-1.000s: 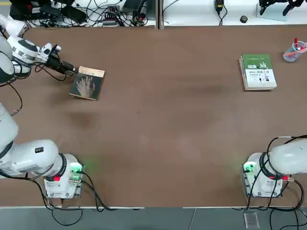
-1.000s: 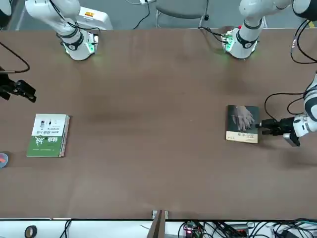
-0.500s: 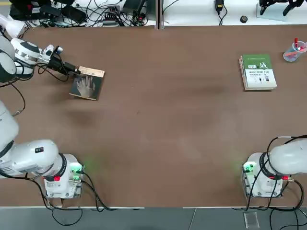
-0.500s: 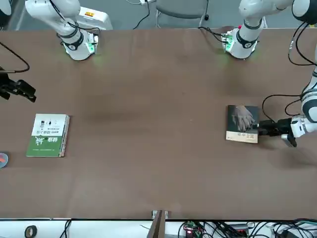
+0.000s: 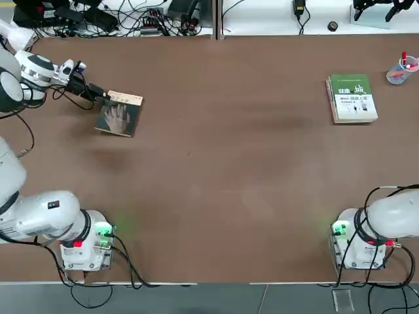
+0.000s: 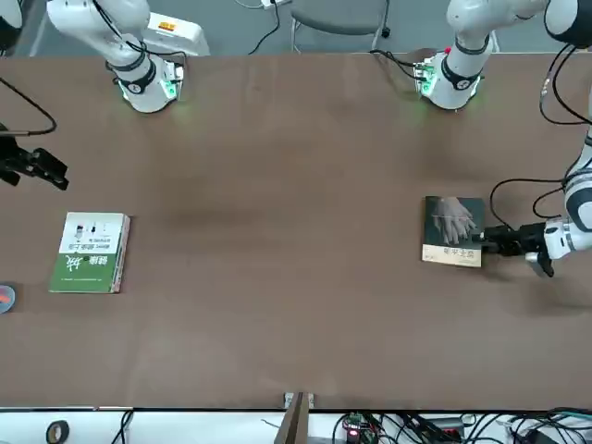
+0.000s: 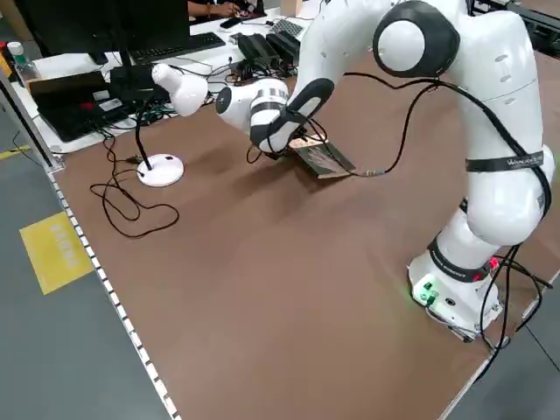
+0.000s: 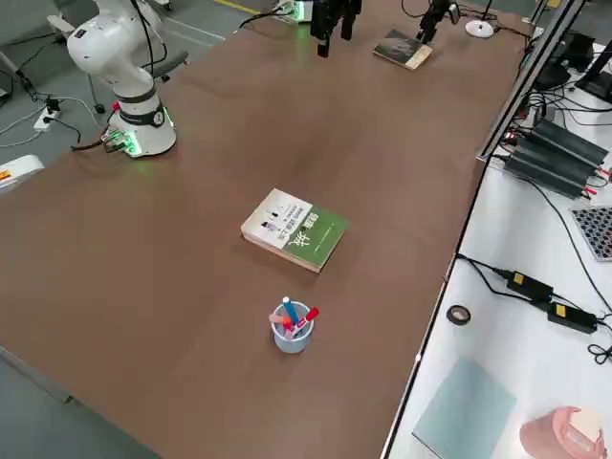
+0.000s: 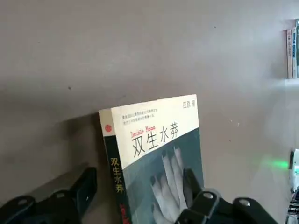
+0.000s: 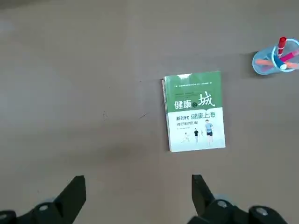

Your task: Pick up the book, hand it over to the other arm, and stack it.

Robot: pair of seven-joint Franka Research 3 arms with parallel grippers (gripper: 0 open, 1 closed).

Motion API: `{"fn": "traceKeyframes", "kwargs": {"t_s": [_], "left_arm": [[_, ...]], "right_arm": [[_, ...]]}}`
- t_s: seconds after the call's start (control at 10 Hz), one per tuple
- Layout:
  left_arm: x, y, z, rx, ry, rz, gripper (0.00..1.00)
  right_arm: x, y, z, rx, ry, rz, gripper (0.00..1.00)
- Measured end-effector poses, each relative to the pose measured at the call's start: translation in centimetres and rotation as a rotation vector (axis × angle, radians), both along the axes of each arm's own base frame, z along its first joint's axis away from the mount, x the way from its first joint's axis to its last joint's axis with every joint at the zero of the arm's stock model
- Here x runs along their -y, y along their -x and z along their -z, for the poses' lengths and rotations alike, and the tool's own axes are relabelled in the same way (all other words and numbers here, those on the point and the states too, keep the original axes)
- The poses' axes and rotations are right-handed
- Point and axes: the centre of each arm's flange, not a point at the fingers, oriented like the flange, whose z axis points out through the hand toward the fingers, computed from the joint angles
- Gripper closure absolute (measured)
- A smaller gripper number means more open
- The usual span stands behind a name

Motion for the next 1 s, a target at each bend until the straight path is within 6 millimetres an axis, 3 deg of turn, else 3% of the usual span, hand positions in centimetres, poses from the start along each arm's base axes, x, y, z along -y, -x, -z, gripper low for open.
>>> {"fn": "traceKeyframes", "kwargs": {"t_s": [1.0], "left_arm": [[0.52,-0.21,0.64,-0.008,0.020,-0.001,0.24]], "right_arm": [[0.27,-0.38,0.17,0.012,0.000,0.005,0.00]]}}
